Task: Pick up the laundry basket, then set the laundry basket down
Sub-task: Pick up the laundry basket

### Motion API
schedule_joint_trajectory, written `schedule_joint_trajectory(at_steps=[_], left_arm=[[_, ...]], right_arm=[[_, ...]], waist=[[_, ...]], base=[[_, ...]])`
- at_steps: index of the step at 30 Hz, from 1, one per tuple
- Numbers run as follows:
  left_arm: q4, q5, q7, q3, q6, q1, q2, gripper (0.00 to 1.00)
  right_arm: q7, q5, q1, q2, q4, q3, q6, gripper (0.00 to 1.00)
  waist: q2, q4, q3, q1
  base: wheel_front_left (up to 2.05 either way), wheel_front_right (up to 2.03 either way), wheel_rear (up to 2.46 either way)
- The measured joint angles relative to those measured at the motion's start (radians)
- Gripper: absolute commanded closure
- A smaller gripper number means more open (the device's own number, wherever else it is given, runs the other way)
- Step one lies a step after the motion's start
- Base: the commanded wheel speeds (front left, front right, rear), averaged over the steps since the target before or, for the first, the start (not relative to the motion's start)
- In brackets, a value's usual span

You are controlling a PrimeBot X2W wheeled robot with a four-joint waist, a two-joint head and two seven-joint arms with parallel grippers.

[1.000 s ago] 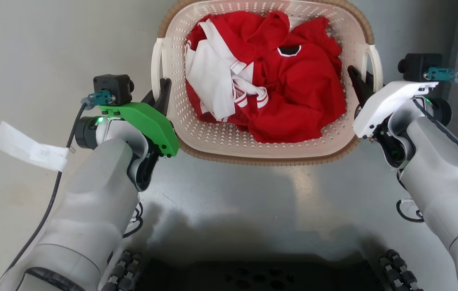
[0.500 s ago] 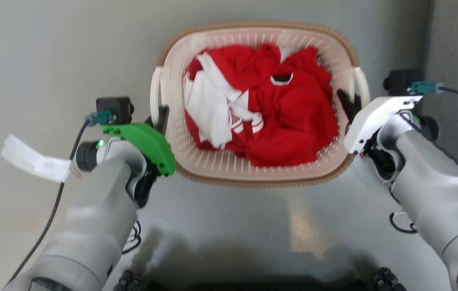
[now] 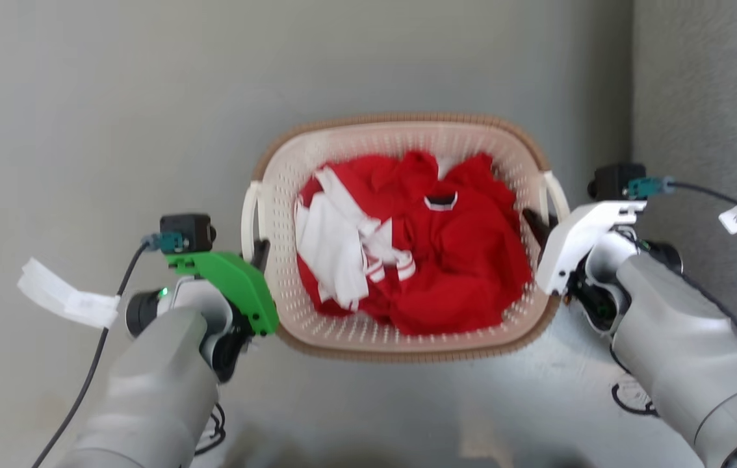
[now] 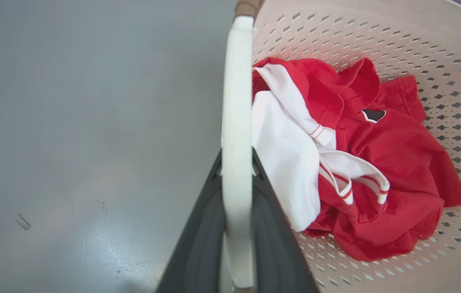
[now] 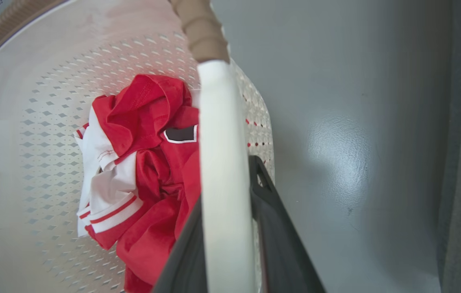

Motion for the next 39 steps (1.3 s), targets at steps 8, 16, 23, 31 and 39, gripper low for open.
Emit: schedule_joint_trajectory(at_steps=[8, 16, 23, 31, 39], left_arm=[[0.013, -0.021, 0.038, -0.018, -0.002, 0.037, -0.002, 1.0], [0.028, -0.047, 0.095, -0.038, -0.009, 0.081, -0.002, 1.0], [0.051, -0.071, 0.152, -0.057, -0.009, 0.122, -0.003, 1.0], [0.057, -0.083, 0.194, -0.064, -0.009, 0.161, -0.003, 1.0], [0.058, -0.086, 0.218, -0.068, -0.009, 0.161, -0.003, 1.0]], right_arm=[[0.04, 0.031, 0.021, 0.011, 0.034, 0.015, 0.0, 1.0], [0.077, 0.063, 0.068, 0.03, 0.073, 0.021, 0.0, 1.0], [0.118, 0.082, 0.109, 0.045, 0.096, 0.044, 0.0, 1.0], [0.144, 0.097, 0.144, 0.057, 0.116, 0.058, 0.0, 1.0], [0.166, 0.107, 0.143, 0.056, 0.122, 0.06, 0.0, 1.0]], waist=[[0.0, -0.01, -0.094, 0.0], [0.0, -0.023, -0.203, 0.0], [0.0, -0.032, -0.299, 0.0], [0.0, -0.046, -0.4, -0.0001], [0.0, -0.055, -0.443, -0.0001]], base=[[0.0, 0.0, 0.0], [0.0, 0.0, 0.0], [0.0, 0.0, 0.0], [0.0, 0.0, 0.0], [0.0, 0.0, 0.0]])
